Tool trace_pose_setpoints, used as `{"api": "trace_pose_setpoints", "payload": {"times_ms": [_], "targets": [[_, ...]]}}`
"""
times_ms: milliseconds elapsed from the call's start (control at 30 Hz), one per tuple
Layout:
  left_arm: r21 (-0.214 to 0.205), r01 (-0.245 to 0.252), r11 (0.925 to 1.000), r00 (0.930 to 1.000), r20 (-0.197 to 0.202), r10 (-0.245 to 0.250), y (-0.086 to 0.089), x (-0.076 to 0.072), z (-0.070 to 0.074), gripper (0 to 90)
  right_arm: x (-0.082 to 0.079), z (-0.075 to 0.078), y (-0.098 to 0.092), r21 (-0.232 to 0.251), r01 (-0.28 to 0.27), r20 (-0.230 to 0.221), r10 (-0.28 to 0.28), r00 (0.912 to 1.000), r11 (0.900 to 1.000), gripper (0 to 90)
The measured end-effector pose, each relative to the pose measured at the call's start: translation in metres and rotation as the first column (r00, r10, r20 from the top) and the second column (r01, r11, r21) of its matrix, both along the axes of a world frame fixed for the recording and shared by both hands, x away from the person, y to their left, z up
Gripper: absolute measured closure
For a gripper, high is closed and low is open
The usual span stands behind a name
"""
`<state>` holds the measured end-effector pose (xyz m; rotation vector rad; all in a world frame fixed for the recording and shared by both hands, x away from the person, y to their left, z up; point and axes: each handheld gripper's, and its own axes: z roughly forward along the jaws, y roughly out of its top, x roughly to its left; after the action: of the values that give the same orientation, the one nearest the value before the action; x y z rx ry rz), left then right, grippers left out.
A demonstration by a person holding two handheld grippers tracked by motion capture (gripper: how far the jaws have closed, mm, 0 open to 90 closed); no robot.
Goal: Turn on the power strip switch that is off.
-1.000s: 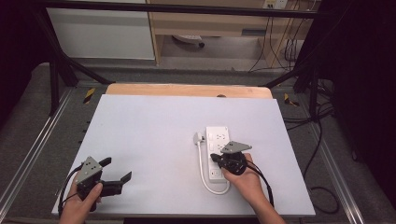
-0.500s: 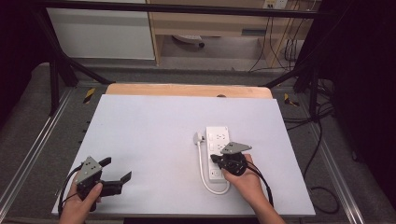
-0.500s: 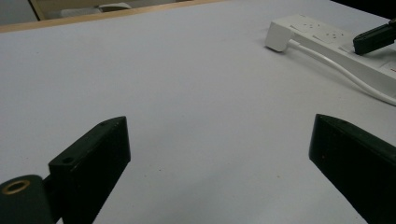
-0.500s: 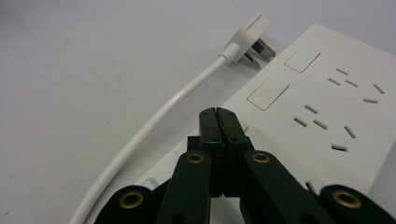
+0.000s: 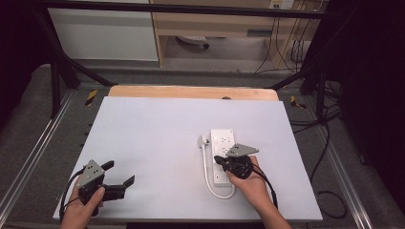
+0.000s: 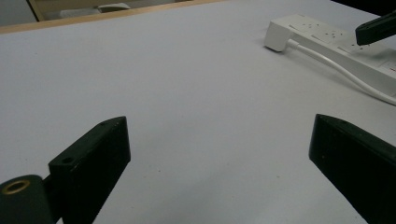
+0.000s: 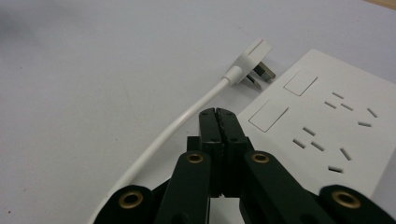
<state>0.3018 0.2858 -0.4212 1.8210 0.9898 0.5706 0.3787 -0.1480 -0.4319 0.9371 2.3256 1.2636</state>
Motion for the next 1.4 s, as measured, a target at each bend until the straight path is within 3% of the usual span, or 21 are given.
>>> {"api": "trace_pose_setpoints", "payload": {"times_ms": [433, 700, 1400], "targets": [[-0.001, -0.001, 1.0, 1.0, -0.001, 0.001, 0.0, 0.0, 0.0, 5.5, 0.002, 0.008, -0.01, 0.054, 0.039, 0.016, -0.04, 0.9991, 0.9978, 89.8], [-0.001, -0.001, 1.0, 1.0, -0.002, 0.001, 0.0, 0.0, 0.0, 5.5, 0.002, 0.013, -0.013, 0.086, 0.058, 0.033, -0.061, 0.9976, 0.9946, 80.5], [-0.003, -0.002, 1.0, 1.0, -0.003, 0.002, 0.001, 0.0, 0.0, 5.3, 0.005, 0.022, -0.017, 0.11, 0.124, 0.03, -0.128, 0.9913, 0.9862, 33.4]]}}
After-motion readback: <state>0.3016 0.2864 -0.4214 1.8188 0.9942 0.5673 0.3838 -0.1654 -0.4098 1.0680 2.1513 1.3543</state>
